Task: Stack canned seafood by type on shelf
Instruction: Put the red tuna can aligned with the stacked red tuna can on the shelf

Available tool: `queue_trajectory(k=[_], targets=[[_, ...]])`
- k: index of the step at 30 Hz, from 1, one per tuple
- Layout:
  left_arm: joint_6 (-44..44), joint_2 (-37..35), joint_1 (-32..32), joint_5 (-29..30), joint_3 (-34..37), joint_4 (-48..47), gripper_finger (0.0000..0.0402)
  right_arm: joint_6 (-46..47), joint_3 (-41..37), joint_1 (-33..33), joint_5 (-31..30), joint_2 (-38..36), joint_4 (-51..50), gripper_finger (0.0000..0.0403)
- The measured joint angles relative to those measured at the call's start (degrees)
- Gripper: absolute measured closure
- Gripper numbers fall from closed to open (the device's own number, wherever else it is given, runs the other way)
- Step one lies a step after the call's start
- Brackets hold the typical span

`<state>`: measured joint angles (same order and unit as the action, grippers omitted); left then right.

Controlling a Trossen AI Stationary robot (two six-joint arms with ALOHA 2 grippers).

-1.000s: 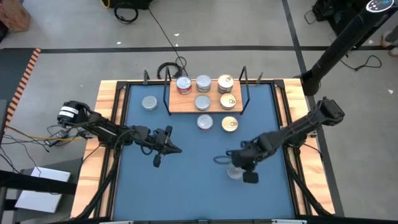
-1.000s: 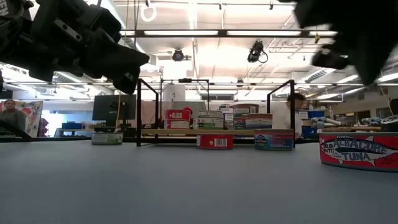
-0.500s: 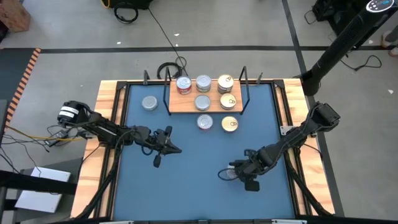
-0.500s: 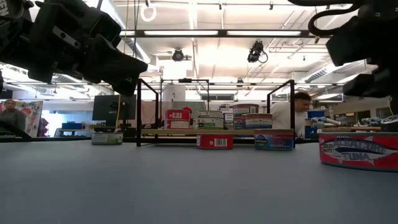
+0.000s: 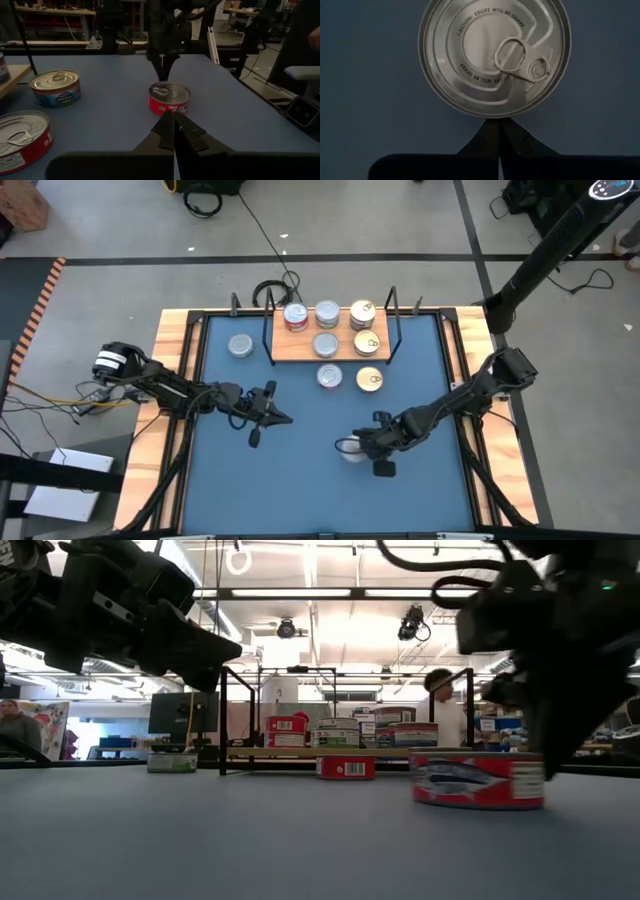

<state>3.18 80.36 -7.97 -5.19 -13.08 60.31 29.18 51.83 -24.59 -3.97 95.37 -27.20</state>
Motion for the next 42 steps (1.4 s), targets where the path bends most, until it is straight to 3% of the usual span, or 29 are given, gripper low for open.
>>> queue_trajectory(k=[12, 21, 42], targets=[[-1.99, 0.6, 0.0, 0.04, -4.57, -5.07, 0.04, -8.48, 0.02, 6.07, -1.7, 2.99, 12.15, 0.0397], [-1.25, 5.68, 0.6, 0.7, -10.89, -12.36, 0.04, -12.87, 0.3, 6.91, -2.7, 3.04, 14.9, 0.0396], [-7.88, 10.45, 9.64, -1.51, -24.0, -32.35, 0.04, -12.23, 0.46, 5.15, -6.97, -1.95, 5.52, 0.0401]])
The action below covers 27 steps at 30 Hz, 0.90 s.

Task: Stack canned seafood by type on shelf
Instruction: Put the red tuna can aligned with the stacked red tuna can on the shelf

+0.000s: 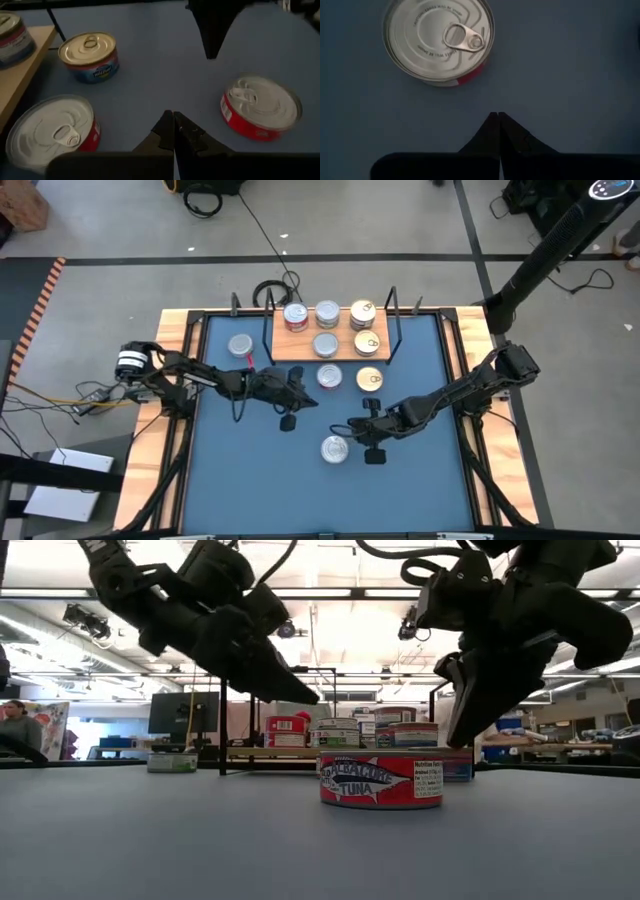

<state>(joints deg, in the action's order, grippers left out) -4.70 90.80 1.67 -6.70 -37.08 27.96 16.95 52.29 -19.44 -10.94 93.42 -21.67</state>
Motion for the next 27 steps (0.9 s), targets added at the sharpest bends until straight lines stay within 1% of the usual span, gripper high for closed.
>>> queue_trajectory(k=[4, 9, 17, 22, 25, 27], targets=[[-1.01, 0.63, 0.2, -0.03, -1.32, -1.27, 0.04, 0.91, -0.04, -0.09, 0.0, 0.02, 0.31, 0.04], [0.32, 0.66, 1.51, -1.2, -3.92, -8.12, 0.04, 1.07, 0.0, -0.77, -0.17, -0.01, 1.11, 0.04], [-0.91, 0.72, 4.66, -1.99, -4.07, -8.56, 0.04, 2.87, 0.0, -1.79, -0.19, -0.01, 0.61, 0.04], [-2.43, 0.72, 5.76, -2.64, -4.15, -9.28, 0.04, 3.02, 0.0, -2.19, -1.88, -0.01, 0.93, 0.04], [-1.27, 1.21, 7.46, -2.29, -5.88, -14.11, 0.0398, 3.33, 0.0, -2.21, -1.97, -0.01, 1.22, 0.04], [-2.19, 1.62, 7.95, -2.03, -6.52, -16.14, 0.039, 3.48, 0.0, -2.19, -1.99, -0.01, 1.48, 0.0399]])
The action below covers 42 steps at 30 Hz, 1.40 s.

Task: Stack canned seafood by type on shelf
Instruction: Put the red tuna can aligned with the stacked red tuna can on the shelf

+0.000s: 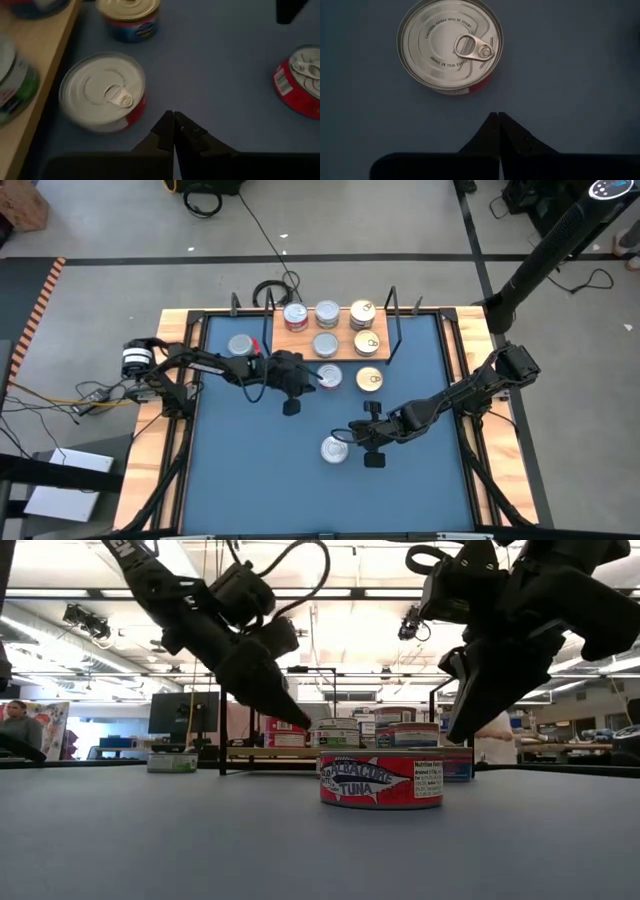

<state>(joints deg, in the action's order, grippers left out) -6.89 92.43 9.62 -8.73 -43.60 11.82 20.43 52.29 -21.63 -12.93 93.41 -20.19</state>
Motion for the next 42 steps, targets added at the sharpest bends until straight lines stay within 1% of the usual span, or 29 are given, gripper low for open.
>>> queue_trajectory(k=[5, 7, 12, 14, 17, 21, 26, 30, 35, 39, 42], targets=[[-4.79, 1.06, 0.01, -0.05, -2.6, -0.63, 0.036, 0.02, 0.0, 0.0, -0.11, 0.0, 0.45, 0.0399], [-6.52, 2.07, 0.09, 0.57, -3.76, -2.37, 0.0347, 0.02, -0.01, 0.0, -0.12, 0.0, 0.58, 0.0399], [-11.02, 7.15, 0.06, 1.74, -8.64, -7.83, 0.0324, 0.0, 0.0, -0.01, -0.11, 0.0, 0.55, 0.0398], [-12.87, 9.17, 0.0, 3.57, -10.04, -8.99, 0.0319, 0.0, -0.01, 0.0, -0.11, 0.0, 0.44, 0.0398], [-15.12, 11.26, -0.15, 4.91, -11.83, -9.21, 0.0316, 0.35, -0.01, -0.02, -0.09, 0.0, 0.18, 0.0399], [-16.17, 11.53, -0.77, 6.63, -12.7, -8.33, 0.0316, 0.42, 0.0, -0.02, -0.08, 0.0, -0.01, 0.0398], [-19.24, 11.51, -1.86, 12.8, -12.61, -8.86, 0.0316, 0.13, 0.0, -0.02, -0.07, 0.0, -0.06, 0.0399], [-21.19, 11.51, -1.85, 15.98, -12.61, -9.02, 0.0316, 0.22, 0.0, -0.02, -0.07, 0.0, -0.04, 0.0398], [-21.8, 12.0, -1.81, 16.41, -12.61, -8.92, 0.0316, 0.37, 0.0, -0.02, -0.07, 0.0, -0.04, 0.0398], [-25.39, 13.57, -1.81, 16.46, -12.71, -8.76, 0.0316, 0.2, 0.0, -0.02, -0.07, 0.0, 0.04, 0.0398], [-26.15, 14.62, -1.84, 16.61, -12.86, -7.99, 0.0316, 0.32, 0.0, -0.02, -0.09, 0.0, 0.05, 0.0397]])
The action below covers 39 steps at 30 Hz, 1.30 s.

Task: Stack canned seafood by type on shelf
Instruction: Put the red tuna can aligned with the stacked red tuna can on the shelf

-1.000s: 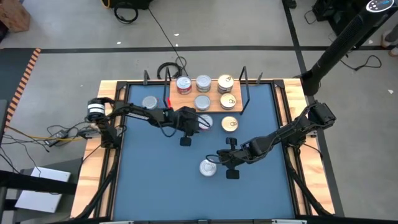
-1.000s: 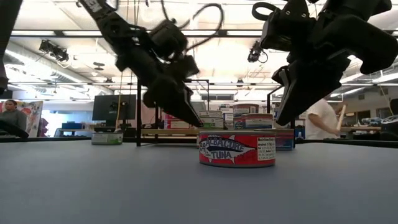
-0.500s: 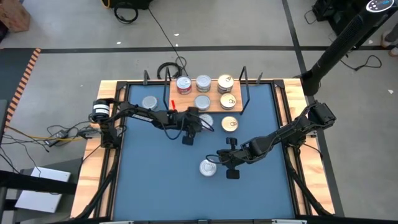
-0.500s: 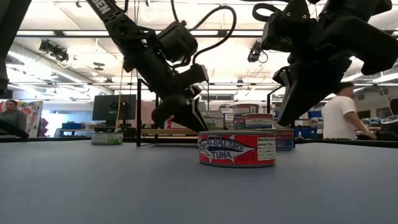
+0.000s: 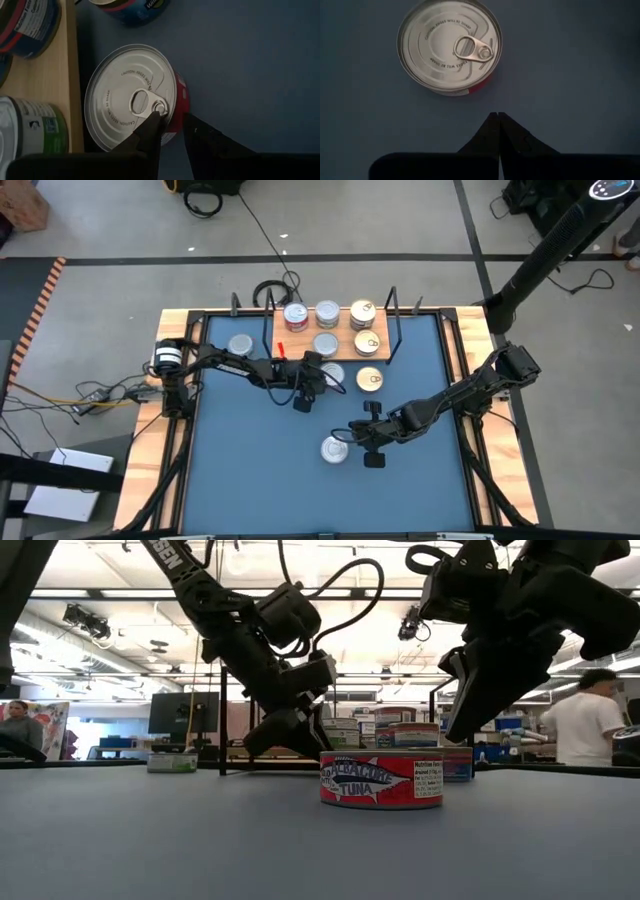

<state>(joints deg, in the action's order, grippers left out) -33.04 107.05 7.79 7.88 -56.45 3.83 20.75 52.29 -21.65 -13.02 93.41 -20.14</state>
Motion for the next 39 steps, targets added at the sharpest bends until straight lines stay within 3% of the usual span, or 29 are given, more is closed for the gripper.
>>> queue_trajectory(k=[7, 16, 27, 39], targets=[[0.04, -0.2, -1.42, 1.72, 0.14, 0.03, 0.0325, 0.06, -0.02, 0.0, 0.02, 0.0, -0.08, 0.0398], [0.24, -0.18, -2.71, 0.78, 0.27, -3.02, 0.0396, -0.17, -0.02, 0.0, 0.04, 0.0, -0.33, 0.0398], [2.13, -0.44, -5.04, 0.74, -2.14, -10.66, 0.04, -0.32, -0.02, 0.0, 0.11, 0.0, -0.51, 0.0398], [12.34, -0.51, -8.13, 0.91, -0.96, -7.28, 0.0401, 0.61, -0.02, -1.21, 0.41, -0.02, -0.55, 0.0396]])
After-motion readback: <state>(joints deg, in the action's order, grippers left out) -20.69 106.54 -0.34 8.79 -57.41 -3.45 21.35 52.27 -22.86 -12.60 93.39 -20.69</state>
